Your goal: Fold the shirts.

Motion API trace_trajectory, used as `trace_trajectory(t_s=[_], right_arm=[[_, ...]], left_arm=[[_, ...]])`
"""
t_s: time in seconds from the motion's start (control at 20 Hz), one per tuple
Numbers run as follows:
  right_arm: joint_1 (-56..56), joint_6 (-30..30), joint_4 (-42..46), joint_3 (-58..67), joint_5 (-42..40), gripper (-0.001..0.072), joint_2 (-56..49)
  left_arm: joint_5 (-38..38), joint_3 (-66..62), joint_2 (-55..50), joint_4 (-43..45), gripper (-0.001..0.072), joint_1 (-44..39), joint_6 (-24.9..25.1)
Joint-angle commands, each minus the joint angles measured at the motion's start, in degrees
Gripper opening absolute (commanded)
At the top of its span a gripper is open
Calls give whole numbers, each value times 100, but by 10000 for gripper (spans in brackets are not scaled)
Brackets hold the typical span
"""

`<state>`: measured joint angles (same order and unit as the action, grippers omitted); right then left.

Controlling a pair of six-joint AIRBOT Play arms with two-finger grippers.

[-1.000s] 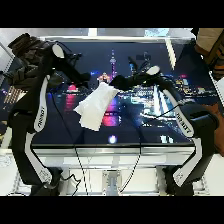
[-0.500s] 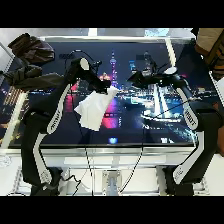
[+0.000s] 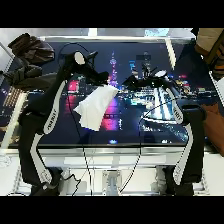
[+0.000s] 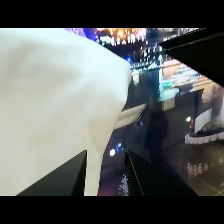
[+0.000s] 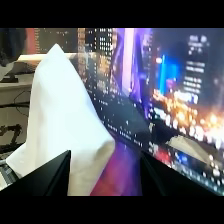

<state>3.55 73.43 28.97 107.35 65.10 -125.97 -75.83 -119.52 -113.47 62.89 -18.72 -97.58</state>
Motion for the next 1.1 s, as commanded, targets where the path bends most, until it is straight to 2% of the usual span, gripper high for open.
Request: trace_trajectory(t_s=[0.0, 0.45, 0.6, 0.7, 0.9, 0.95, 1.05], right_arm=[[109, 317, 42, 520, 149, 475, -417], [446, 278, -258, 719, 380, 474, -734], [522, 175, -376, 721, 313, 472, -734], [560, 168, -378, 721, 380, 430, -734], [645, 151, -417, 721, 647, 427, -734], [654, 151, -420, 721, 671, 383, -732], [654, -17, -470, 776, 739, 35, -728]], left_arm=[[153, -17, 293, -35, 304, 181, 127], [721, -15, 1001, -203, 304, 267, 597], [723, -15, 1119, -201, 304, 267, 658], [721, -15, 1141, -199, 305, 267, 660], [717, -15, 1141, -199, 304, 267, 658], [715, -15, 1141, -199, 304, 267, 658], [673, -15, 1141, -199, 304, 267, 660]])
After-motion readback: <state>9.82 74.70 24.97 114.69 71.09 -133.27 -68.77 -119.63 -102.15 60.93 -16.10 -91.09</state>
